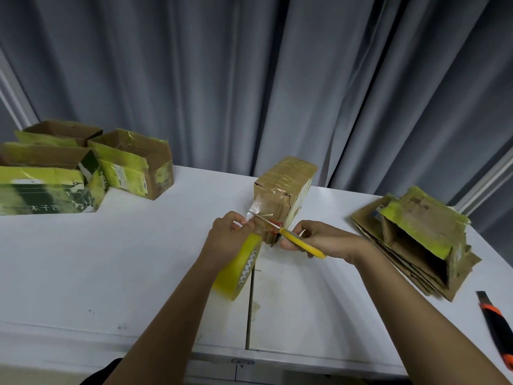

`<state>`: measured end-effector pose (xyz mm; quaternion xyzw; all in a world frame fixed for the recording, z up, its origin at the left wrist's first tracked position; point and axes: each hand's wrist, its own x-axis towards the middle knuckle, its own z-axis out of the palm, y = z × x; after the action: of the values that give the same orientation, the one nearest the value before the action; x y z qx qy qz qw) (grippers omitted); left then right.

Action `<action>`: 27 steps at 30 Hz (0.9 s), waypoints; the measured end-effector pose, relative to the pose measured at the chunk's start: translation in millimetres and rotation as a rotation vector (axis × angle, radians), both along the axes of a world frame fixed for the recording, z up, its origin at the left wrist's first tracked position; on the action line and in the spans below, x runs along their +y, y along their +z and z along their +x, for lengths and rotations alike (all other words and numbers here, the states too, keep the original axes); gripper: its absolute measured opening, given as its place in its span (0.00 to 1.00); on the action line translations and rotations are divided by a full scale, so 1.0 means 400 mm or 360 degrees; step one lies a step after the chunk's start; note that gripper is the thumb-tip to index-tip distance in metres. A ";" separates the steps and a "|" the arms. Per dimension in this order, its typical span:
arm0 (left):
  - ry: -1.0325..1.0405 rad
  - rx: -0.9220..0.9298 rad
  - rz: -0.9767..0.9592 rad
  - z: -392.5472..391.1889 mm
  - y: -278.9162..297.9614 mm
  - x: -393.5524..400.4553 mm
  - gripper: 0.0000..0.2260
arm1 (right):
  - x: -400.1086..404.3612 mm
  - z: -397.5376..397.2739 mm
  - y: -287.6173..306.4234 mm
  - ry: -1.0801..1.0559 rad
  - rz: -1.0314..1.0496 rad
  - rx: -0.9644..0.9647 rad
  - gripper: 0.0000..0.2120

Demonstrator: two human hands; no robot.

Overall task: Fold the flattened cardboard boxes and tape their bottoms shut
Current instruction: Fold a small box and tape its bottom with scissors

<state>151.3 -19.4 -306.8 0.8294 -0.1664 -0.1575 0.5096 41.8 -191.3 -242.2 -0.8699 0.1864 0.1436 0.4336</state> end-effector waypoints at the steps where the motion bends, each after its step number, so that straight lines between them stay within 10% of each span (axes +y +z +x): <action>1: -0.0004 0.0002 -0.0004 0.001 -0.001 0.000 0.10 | -0.002 0.003 -0.001 -0.0013 -0.0017 -0.0002 0.17; 16: 0.0008 -0.0020 0.0013 0.001 -0.006 -0.002 0.07 | -0.040 0.018 -0.022 -0.0026 -0.0128 -0.0206 0.35; 27: 0.0008 -0.0106 0.0003 0.001 -0.010 0.001 0.04 | -0.036 0.031 -0.018 -0.0070 -0.0528 -0.0120 0.27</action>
<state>151.5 -19.1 -310.9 0.8350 -0.1809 -0.1287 0.5034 54.1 -205.9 -249.5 -0.9299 0.2101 0.0687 0.2939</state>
